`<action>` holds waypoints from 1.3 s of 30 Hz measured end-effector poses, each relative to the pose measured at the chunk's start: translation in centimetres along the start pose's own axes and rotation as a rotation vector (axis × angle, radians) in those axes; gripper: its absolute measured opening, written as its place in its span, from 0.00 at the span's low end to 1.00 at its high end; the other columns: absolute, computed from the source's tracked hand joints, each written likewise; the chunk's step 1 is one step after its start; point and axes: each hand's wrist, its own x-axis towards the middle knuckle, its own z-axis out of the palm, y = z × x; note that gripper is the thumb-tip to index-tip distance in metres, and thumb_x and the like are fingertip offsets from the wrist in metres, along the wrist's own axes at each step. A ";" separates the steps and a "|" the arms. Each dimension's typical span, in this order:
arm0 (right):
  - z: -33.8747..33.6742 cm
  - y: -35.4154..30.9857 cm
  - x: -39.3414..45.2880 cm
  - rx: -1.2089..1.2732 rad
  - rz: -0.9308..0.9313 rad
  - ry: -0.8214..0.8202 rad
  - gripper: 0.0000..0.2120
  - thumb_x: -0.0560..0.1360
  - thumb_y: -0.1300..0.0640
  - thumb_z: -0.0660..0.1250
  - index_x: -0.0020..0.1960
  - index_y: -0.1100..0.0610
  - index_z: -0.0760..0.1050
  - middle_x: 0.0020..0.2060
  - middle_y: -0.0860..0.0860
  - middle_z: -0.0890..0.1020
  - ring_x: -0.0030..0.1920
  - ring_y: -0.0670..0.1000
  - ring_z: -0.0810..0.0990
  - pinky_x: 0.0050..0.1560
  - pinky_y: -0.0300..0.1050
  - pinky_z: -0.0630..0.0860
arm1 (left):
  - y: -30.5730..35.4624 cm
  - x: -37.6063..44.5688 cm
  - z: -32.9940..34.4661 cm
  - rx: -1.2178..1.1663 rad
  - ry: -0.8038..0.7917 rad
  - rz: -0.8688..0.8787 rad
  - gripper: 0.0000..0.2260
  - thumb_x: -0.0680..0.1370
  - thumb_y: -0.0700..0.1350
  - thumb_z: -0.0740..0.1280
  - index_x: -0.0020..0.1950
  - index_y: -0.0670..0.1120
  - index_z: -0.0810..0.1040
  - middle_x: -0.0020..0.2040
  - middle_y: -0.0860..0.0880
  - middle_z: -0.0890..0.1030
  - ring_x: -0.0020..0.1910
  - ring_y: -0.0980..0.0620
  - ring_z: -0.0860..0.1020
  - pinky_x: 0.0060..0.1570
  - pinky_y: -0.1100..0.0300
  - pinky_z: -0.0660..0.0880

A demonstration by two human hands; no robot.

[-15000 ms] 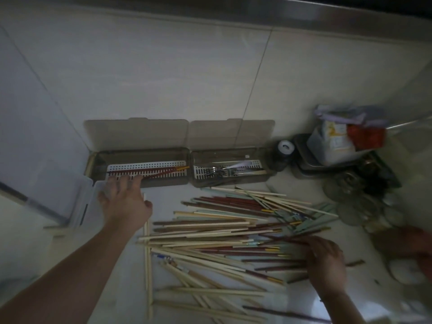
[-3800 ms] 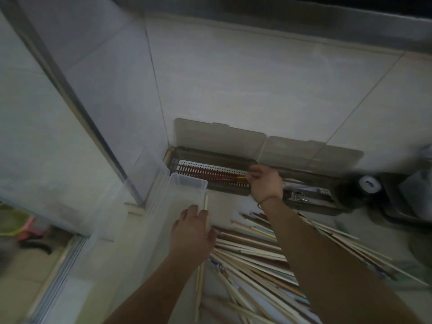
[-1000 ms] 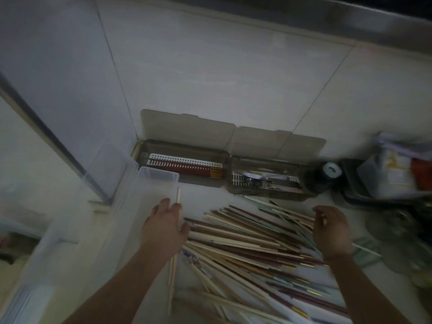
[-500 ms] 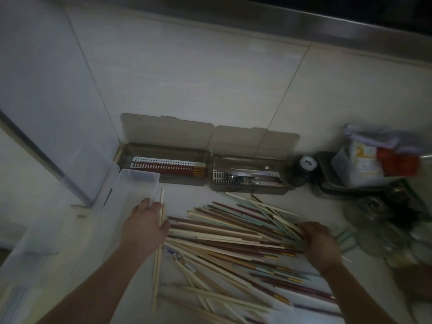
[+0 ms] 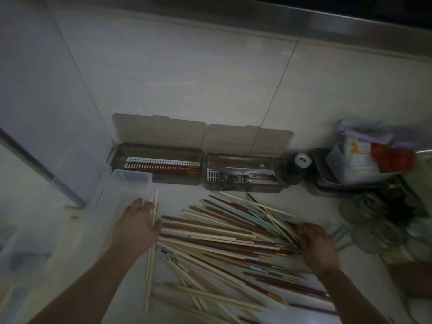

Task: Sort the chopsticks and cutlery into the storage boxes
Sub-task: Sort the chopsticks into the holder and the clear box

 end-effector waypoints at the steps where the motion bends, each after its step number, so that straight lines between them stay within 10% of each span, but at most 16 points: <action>1: -0.2 0.5 0.6 0.009 0.032 0.008 0.11 0.71 0.64 0.63 0.48 0.62 0.82 0.45 0.60 0.83 0.46 0.64 0.81 0.51 0.56 0.77 | 0.0 0.0 0.0 -0.001 -0.002 -0.002 0.19 0.72 0.50 0.72 0.61 0.46 0.78 0.62 0.42 0.75 0.58 0.39 0.75 0.56 0.49 0.75; 6: -1.0 2.4 3.0 -0.243 0.146 -0.272 0.11 0.75 0.53 0.64 0.53 0.50 0.82 0.54 0.51 0.81 0.55 0.58 0.74 0.54 0.46 0.73 | 0.0 0.0 -0.2 0.010 -0.018 0.013 0.18 0.73 0.50 0.71 0.60 0.46 0.78 0.61 0.42 0.75 0.57 0.40 0.75 0.56 0.50 0.75; 13: -1.5 1.9 3.2 -0.228 0.240 -0.201 0.06 0.74 0.53 0.68 0.50 0.48 0.80 0.47 0.52 0.81 0.54 0.58 0.73 0.52 0.50 0.72 | 0.3 -0.1 -0.4 0.008 -0.017 0.001 0.17 0.73 0.50 0.70 0.59 0.46 0.78 0.59 0.43 0.75 0.56 0.41 0.75 0.54 0.50 0.75; 19: -2.6 4.2 3.4 0.080 0.319 -0.095 0.08 0.72 0.63 0.70 0.46 0.52 0.78 0.45 0.59 0.80 0.46 0.60 0.77 0.48 0.48 0.73 | 0.3 0.0 -0.4 0.000 -0.016 0.008 0.17 0.73 0.50 0.71 0.59 0.45 0.78 0.59 0.42 0.75 0.57 0.40 0.75 0.55 0.50 0.75; 25: -5.5 4.3 4.7 0.385 0.316 0.178 0.08 0.72 0.68 0.70 0.48 0.59 0.81 0.42 0.56 0.84 0.40 0.48 0.79 0.41 0.18 0.65 | 0.0 0.0 -0.3 -0.007 -0.016 0.012 0.18 0.73 0.50 0.71 0.61 0.45 0.78 0.61 0.42 0.75 0.58 0.41 0.75 0.56 0.50 0.75; 29: -9.2 2.2 5.9 0.728 0.401 0.330 0.09 0.77 0.64 0.66 0.51 0.52 0.79 0.35 0.35 0.82 0.34 0.35 0.77 0.39 0.27 0.74 | -0.1 0.1 0.0 -0.017 -0.013 0.000 0.20 0.73 0.51 0.71 0.62 0.46 0.77 0.64 0.43 0.74 0.60 0.41 0.74 0.57 0.51 0.74; 39: -4.4 -12.7 7.6 1.393 0.478 0.306 0.08 0.79 0.66 0.62 0.47 0.55 0.76 0.32 0.47 0.84 0.35 0.45 0.83 0.42 0.38 0.81 | -0.2 0.0 0.0 -0.009 -0.002 0.007 0.20 0.72 0.53 0.70 0.62 0.47 0.77 0.62 0.43 0.75 0.58 0.42 0.75 0.55 0.52 0.75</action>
